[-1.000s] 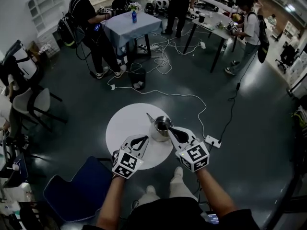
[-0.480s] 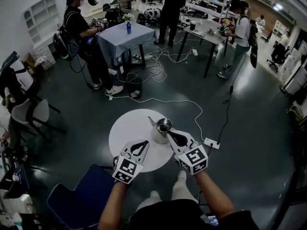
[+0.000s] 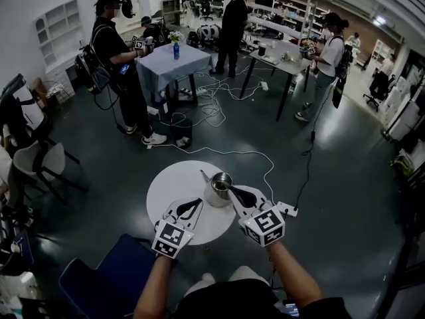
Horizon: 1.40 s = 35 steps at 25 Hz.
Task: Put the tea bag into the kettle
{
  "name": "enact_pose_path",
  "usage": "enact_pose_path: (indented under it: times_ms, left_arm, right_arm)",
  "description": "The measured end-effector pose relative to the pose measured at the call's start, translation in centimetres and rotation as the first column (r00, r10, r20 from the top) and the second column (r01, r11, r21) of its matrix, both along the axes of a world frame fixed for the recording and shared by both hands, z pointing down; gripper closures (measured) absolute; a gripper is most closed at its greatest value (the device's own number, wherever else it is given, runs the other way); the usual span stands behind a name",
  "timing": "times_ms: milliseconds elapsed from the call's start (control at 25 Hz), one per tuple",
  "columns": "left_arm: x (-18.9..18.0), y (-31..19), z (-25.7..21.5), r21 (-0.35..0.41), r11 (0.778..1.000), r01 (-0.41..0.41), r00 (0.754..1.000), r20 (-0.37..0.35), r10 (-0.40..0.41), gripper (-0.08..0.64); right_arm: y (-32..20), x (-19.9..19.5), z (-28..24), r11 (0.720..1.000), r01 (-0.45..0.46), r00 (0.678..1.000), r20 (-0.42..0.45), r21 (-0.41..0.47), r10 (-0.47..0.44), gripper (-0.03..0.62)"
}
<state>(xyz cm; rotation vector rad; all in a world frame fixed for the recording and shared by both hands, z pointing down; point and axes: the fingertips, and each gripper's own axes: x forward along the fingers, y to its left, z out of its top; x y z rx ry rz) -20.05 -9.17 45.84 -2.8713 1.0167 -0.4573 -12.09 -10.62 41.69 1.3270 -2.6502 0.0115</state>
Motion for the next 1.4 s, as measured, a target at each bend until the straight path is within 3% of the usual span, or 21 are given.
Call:
enact_pose_path:
  times_ms: [840, 1400]
  left_arm:
    - [9.5, 6.7, -4.8, 0.028, 0.999, 0.036, 0.998, -0.056, -0.035, 0.543]
    - [11.8, 13.6, -5.8, 0.033, 0.999, 0.032, 0.996, -0.085, -0.029, 0.543]
  right_arm:
    - [6.8, 9.5, -3.0, 1.0, 0.028, 0.999, 0.043, 0.01, -0.028, 0.574]
    - [14.4, 11.1, -4.1, 0.998, 0.052, 0.996, 0.073, 0.039, -0.055, 0.574]
